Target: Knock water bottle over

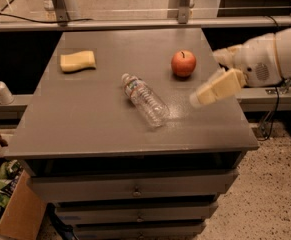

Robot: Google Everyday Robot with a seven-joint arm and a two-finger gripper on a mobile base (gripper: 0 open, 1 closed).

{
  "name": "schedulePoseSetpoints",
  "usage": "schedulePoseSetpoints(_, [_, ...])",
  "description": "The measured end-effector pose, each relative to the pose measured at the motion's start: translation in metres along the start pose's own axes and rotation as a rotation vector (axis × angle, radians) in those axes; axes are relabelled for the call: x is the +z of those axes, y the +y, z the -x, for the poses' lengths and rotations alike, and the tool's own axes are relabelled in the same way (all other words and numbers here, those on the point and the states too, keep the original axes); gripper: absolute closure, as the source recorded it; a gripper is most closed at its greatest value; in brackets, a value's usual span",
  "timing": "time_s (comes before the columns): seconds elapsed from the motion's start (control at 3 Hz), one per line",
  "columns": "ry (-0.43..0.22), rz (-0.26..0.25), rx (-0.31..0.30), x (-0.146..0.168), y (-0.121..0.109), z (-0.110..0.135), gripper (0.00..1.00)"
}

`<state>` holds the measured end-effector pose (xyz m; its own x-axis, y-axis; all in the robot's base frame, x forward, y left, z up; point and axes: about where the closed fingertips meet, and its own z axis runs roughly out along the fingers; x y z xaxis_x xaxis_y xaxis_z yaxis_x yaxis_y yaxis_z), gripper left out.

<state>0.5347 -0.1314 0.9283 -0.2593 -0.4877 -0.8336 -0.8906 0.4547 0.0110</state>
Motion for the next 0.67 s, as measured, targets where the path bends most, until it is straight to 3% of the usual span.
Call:
schedulePoseSetpoints(0.33, [0.042,-0.048,0.083,-0.0400,0.0065,-0.0538,0.00])
schedulePoseSetpoints(0.67, [0.042,-0.047,0.083,-0.0400,0.0066,-0.0538,0.00])
